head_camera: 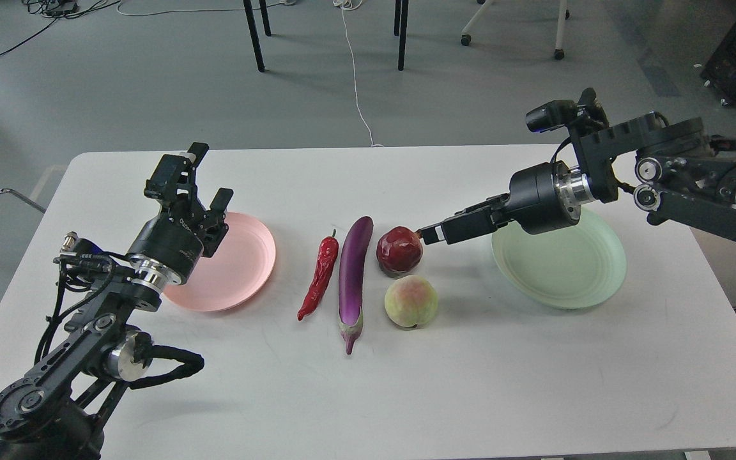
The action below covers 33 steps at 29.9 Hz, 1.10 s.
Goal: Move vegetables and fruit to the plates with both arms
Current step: 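Reach the right gripper down to the peach beside the eggplant, then grasp the peach with the right gripper and place it on the green plate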
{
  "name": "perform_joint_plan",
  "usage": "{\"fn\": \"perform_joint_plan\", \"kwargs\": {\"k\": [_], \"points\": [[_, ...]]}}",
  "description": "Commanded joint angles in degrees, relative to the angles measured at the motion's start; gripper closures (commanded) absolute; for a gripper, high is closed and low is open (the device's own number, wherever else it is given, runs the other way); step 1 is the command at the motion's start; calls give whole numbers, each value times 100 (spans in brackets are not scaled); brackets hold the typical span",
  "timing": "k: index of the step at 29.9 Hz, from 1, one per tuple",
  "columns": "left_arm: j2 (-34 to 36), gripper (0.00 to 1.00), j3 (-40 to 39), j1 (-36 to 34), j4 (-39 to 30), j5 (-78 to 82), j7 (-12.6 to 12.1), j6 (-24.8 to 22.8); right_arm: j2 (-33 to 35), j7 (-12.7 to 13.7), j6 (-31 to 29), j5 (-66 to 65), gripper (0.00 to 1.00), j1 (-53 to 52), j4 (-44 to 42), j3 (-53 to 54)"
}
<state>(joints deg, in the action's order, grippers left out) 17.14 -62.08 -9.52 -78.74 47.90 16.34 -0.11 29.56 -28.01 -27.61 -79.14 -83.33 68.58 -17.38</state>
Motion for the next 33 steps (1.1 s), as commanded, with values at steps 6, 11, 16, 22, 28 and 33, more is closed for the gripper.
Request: {"fn": "perform_joint_plan", "kwargs": {"k": [6, 11, 16, 22, 28, 33], "points": [[-9, 1, 3, 38, -45, 0, 0, 2, -740, 1, 10, -1024, 2, -43, -495, -380], [-1, 1, 3, 38, -54, 0, 0, 2, -1188, 1, 28, -1024, 2, 71, -793, -398], [0, 1, 3, 47, -54, 0, 0, 2, -1601, 1, 80, -1016, 2, 212, -1127, -398], [0, 1, -6, 56, -54, 0, 0, 2, -1936, 1, 115, -1016, 2, 493, -1426, -406], [8, 1, -6, 65, -54, 0, 0, 2, -2041, 1, 458, -1016, 5, 660, -1488, -485], [8, 1, -6, 65, -54, 0, 0, 2, -2086, 1, 845, -1016, 12, 669, -1620, -749]]}}
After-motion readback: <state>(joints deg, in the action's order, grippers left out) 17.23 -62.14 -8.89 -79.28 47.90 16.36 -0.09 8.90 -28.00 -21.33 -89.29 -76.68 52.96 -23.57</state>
